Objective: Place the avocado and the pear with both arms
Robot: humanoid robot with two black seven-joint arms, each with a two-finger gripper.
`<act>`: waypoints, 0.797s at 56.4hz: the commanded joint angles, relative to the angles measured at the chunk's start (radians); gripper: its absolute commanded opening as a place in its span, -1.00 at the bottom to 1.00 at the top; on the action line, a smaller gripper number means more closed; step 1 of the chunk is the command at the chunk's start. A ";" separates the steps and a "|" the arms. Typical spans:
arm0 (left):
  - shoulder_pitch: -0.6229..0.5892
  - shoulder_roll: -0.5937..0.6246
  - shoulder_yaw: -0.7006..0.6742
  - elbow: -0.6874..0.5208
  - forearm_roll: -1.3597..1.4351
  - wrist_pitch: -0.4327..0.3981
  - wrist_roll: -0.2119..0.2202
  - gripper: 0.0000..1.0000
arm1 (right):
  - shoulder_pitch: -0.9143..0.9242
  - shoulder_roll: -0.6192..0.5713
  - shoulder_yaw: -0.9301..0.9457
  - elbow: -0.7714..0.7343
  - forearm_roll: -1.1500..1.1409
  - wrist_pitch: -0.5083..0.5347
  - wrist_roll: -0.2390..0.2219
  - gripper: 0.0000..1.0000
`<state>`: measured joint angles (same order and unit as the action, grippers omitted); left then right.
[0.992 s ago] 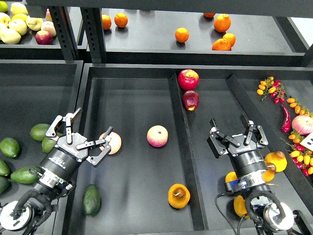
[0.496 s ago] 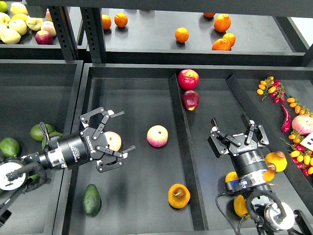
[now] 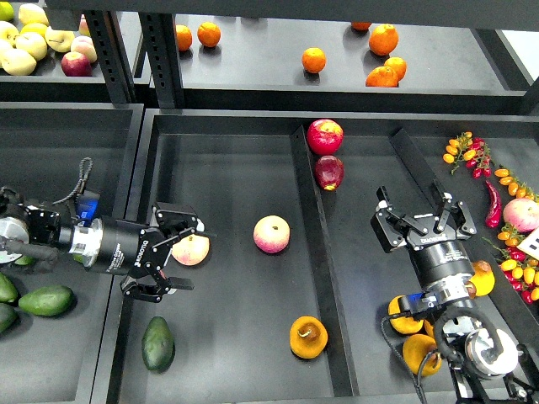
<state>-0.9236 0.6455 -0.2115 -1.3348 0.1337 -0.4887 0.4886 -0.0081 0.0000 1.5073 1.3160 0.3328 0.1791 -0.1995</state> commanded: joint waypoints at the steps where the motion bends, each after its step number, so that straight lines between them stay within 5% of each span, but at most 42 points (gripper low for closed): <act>1: -0.110 -0.026 0.148 0.009 0.018 0.000 0.000 0.99 | 0.016 0.000 0.002 -0.001 -0.002 -0.021 0.000 0.99; 24: -0.290 -0.196 0.495 0.137 0.023 0.000 0.000 0.99 | 0.037 0.000 0.013 -0.004 -0.003 -0.044 0.002 0.99; 45: -0.294 -0.334 0.584 0.247 0.017 0.000 0.000 0.99 | 0.039 0.000 0.016 -0.004 -0.003 -0.044 0.003 0.99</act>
<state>-1.2156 0.3370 0.3499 -1.1127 0.1519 -0.4887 0.4885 0.0313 0.0000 1.5233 1.3114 0.3298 0.1349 -0.1967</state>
